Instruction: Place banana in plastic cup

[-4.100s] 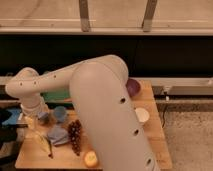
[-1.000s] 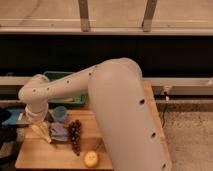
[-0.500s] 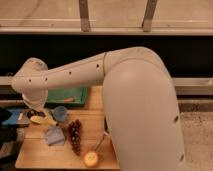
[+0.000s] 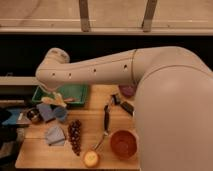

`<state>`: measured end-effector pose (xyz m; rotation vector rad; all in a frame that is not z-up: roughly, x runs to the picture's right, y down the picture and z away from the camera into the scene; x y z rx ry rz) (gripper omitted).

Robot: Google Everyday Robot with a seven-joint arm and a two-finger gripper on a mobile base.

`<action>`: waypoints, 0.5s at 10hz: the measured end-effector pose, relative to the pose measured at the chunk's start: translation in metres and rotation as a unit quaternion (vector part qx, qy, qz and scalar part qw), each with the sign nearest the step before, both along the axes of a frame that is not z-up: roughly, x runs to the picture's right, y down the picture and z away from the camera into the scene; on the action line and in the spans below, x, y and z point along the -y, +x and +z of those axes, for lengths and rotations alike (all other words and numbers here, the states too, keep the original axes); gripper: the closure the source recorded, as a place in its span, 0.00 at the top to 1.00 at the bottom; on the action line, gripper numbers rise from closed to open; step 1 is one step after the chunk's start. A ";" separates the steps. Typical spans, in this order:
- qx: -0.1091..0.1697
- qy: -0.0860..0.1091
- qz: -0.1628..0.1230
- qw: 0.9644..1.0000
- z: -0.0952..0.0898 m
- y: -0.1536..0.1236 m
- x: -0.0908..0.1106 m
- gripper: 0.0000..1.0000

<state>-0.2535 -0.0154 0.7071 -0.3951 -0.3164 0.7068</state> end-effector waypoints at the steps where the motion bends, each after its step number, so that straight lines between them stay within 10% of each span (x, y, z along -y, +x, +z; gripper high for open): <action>1: 0.005 0.009 0.019 1.000 0.006 0.005 0.009 0.00; 5: 0.020 0.022 0.047 0.998 0.015 0.004 0.020 0.00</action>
